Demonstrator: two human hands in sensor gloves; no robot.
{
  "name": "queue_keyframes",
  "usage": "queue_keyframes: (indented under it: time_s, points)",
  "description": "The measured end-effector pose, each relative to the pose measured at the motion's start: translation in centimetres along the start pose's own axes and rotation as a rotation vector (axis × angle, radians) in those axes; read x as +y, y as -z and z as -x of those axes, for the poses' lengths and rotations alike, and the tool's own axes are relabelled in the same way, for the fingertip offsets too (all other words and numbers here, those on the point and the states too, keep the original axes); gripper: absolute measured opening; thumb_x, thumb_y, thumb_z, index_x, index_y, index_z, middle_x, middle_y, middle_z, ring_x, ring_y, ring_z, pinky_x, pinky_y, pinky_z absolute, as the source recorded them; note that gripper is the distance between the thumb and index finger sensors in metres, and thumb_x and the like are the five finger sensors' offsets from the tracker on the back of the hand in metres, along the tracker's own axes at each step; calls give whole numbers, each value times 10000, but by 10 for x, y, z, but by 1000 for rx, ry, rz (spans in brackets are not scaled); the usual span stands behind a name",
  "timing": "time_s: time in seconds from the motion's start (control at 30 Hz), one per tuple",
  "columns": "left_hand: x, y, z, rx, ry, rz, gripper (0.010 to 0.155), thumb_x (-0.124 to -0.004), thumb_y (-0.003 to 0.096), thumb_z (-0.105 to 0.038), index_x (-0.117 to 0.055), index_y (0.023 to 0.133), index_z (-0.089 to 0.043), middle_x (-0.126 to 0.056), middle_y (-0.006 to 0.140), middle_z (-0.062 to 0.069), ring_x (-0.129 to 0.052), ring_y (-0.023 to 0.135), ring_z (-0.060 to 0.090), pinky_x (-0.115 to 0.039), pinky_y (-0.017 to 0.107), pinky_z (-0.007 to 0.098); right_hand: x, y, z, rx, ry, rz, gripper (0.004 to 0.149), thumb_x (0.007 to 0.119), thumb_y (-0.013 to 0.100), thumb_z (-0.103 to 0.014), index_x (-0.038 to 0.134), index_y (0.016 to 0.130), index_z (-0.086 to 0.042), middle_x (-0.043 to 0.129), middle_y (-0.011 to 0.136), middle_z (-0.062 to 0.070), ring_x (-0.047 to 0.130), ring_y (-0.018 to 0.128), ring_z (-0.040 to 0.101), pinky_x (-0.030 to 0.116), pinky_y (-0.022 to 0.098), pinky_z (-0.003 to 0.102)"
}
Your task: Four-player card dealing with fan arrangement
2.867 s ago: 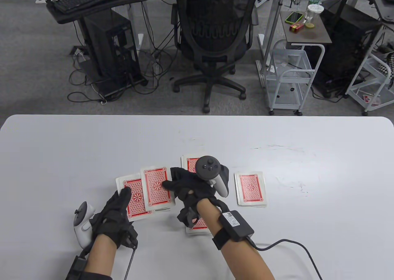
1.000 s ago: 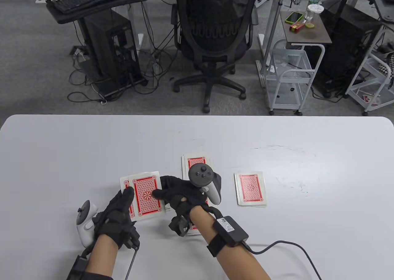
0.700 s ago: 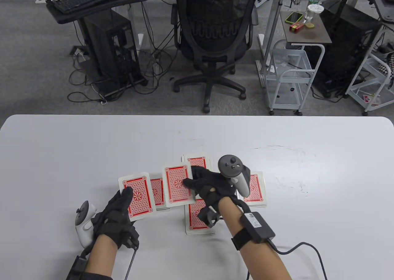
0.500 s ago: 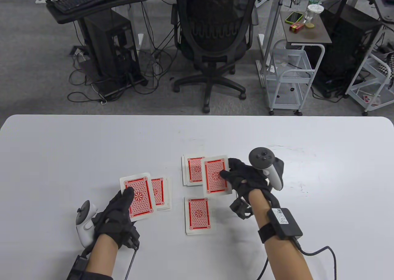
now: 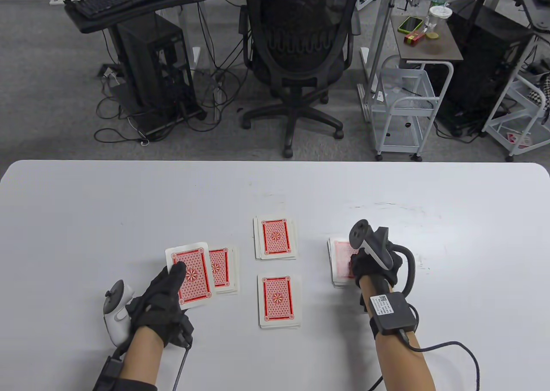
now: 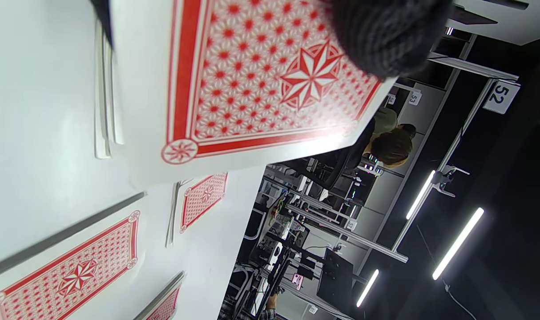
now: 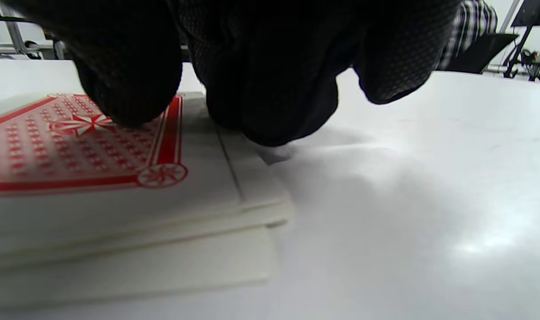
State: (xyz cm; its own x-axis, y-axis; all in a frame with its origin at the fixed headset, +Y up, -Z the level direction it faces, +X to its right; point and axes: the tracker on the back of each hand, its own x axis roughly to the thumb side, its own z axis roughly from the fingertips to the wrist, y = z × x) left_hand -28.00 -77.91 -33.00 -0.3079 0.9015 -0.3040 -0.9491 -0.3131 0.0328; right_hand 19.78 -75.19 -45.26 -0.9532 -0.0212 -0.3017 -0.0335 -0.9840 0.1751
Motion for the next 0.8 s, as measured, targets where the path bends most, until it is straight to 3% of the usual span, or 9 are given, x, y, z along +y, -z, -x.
queue_keyframes:
  time_s: [0.13,0.3,0.5,0.6,0.7,0.8]
  points:
    - [-2,-1,0,-6,0,-1,451,-781,519,-482,-734,942,-331,-909,892,-83,-1017,742,238,-893,521,426,-23,-19,-8,-94,121,34,679,825,516,-460,571,1048,-123,776,854,74,949,588,276,655,573,602]
    - [-7,-2,0,-14,7,7,450,-786,515,-480,-739,937,-332,-914,886,-83,-1021,735,238,-895,515,426,-47,-64,-43,-325,514,-11,640,780,554,-455,576,1046,-101,767,875,103,956,623,295,667,563,599]
    - [-23,-4,4,-6,38,59,445,-795,513,-478,-746,930,-331,-923,875,-83,-1028,724,236,-899,508,425,-27,-121,-107,-570,894,-129,605,780,561,-435,610,1027,-90,785,863,114,974,616,299,685,546,598]
    - [-33,-4,7,5,66,100,442,-799,513,-479,-751,927,-330,-924,874,-82,-1030,721,235,-899,507,425,-15,-138,-133,-645,919,-183,671,792,551,-452,558,1048,-69,731,911,146,942,681,339,671,553,615]
    - [-43,-6,11,14,90,132,441,-804,512,-476,-754,925,-329,-928,869,-81,-1032,718,234,-902,502,424,-12,-146,-147,-677,874,-155,747,827,518,-481,512,1054,-67,693,930,134,916,717,331,662,564,620]
    - [-52,-8,12,14,96,157,439,-810,510,-474,-756,922,-332,-928,868,-82,-1032,718,232,-902,503,423,-5,-147,-152,-639,928,-161,622,887,481,-414,627,964,-120,790,801,39,971,577,241,692,541,607]
